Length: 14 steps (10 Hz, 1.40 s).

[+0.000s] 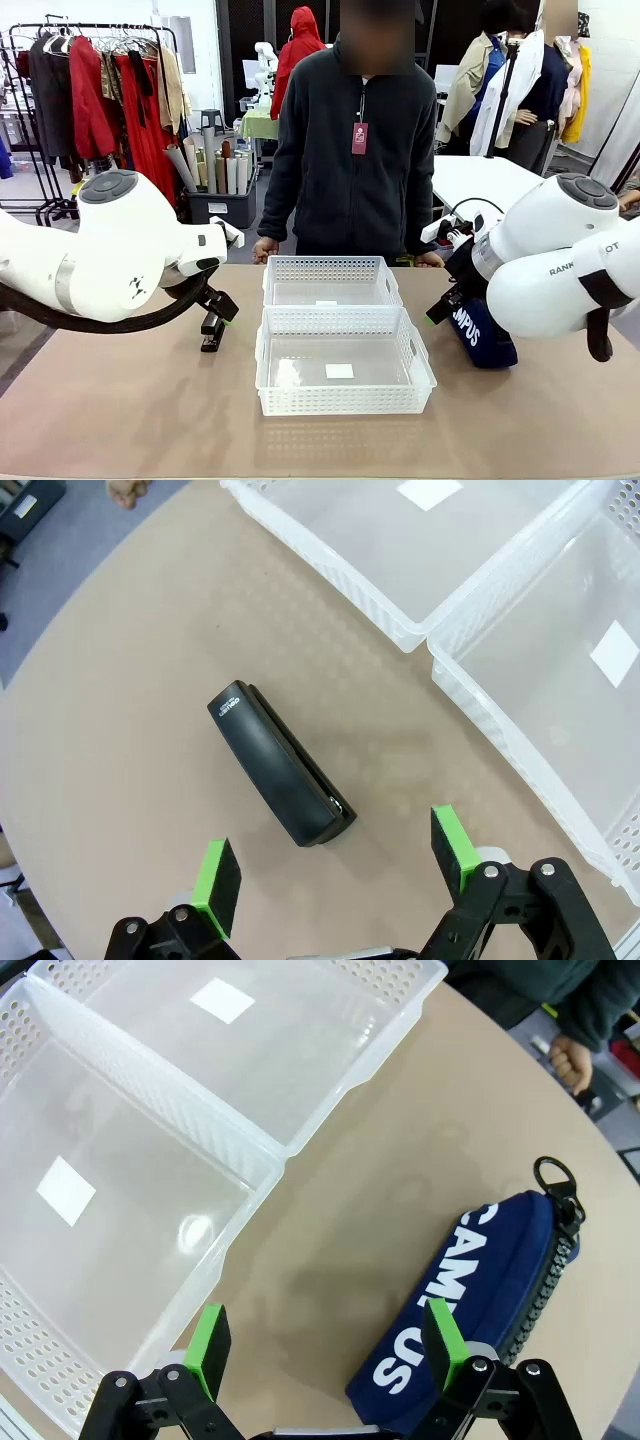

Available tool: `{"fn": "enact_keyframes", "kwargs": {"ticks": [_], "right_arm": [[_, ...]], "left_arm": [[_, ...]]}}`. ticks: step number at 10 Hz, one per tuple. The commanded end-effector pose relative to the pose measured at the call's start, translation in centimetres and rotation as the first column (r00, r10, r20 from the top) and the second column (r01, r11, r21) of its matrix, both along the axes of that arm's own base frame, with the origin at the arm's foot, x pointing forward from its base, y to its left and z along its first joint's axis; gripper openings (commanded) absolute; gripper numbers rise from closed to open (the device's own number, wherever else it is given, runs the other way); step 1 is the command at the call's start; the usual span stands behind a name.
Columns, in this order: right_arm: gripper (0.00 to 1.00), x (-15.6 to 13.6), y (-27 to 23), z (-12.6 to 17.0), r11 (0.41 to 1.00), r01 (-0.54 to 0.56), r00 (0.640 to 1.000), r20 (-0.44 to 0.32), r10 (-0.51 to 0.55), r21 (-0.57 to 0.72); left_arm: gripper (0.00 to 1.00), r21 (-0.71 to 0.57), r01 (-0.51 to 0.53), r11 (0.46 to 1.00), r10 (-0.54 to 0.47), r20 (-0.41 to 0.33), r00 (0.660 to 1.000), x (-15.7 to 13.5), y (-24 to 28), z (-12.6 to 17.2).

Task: Distribute items into two baskets.
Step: Pick up the Pencil pouch that the person points to.

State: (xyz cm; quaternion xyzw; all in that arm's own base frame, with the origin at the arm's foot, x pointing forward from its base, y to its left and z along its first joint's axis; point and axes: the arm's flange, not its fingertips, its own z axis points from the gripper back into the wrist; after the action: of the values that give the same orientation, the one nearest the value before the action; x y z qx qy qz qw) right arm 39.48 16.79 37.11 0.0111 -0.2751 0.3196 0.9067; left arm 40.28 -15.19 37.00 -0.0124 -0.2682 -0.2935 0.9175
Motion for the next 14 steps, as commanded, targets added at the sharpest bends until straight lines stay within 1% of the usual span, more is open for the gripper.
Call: {"fn": "enact_keyframes", "kwargs": {"ticks": [1,14], "right_arm": [[1.00,0.00,-0.01,0.01,1.000,0.001,1.000,0.000,-0.001,0.001],[1.00,0.00,-0.01,0.01,1.000,0.001,1.000,0.000,-0.001,0.001]], "left_arm": [[1.00,0.000,0.000,1.000,0.000,0.000,1.000,0.00,0.01,0.02],[1.00,0.000,0.000,1.000,0.000,0.000,1.000,0.00,0.01,0.02]]}}
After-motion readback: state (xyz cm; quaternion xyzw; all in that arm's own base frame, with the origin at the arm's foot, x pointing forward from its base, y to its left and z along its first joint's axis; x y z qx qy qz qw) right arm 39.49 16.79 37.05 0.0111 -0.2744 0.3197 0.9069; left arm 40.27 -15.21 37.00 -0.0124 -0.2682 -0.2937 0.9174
